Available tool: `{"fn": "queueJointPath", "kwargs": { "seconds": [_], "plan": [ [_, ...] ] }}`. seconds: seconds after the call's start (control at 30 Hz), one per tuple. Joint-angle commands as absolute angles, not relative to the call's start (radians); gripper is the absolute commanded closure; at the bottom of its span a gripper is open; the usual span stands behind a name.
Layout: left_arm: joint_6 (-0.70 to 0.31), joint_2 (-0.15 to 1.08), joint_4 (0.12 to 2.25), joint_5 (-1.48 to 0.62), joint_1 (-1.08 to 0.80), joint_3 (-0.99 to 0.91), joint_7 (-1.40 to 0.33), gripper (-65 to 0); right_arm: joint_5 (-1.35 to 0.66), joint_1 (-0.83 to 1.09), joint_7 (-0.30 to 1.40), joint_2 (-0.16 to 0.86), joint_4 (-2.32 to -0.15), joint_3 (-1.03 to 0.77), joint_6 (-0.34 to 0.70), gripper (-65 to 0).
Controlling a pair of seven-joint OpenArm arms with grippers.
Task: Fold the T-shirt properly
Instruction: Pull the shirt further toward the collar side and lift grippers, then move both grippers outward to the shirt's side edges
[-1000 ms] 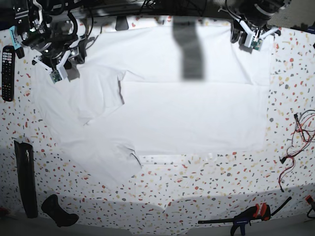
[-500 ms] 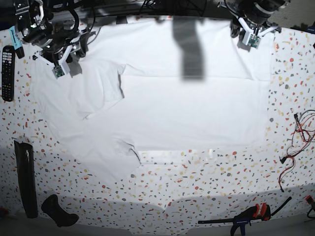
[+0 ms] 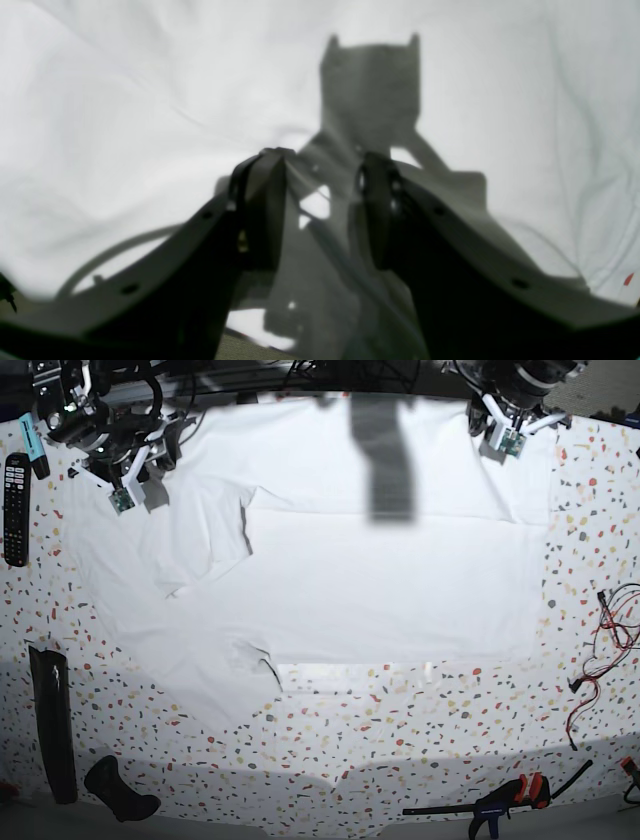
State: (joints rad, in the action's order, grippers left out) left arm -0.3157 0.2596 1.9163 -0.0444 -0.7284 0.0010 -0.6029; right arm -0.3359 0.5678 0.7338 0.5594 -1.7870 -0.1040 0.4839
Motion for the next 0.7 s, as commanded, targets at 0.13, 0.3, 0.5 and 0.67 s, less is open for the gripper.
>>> {"fn": "queueJointPath", "kwargs": {
  "seconds": [0.13,0.3,0.5,0.67],
  "plan": [
    [-0.317,0.264,1.941,-0.022,-0.739,0.001,-0.609,-12.5,-0.314,0.576,0.778,0.565,-1.823,-0.099,0.486,-25.7],
    [-0.317,0.264,1.972,-0.022,-0.717,0.001,-0.606,-12.5,-0.314,0.576,0.778,0.565,-1.901,-0.099,0.486,-25.7],
    [-0.317,0.264,2.046,-0.022,-0.709,0.001,-0.605,-12.5,-0.294,0.576,0.778,0.565,-1.979,-0.099,0.485,-25.7],
    [-0.317,0.264,2.106,0.002,-0.709,0.001,-0.604,-12.5,-0.198,0.576,0.778,0.565,-2.03,-0.099,0.443,-25.7]
  ]
}}
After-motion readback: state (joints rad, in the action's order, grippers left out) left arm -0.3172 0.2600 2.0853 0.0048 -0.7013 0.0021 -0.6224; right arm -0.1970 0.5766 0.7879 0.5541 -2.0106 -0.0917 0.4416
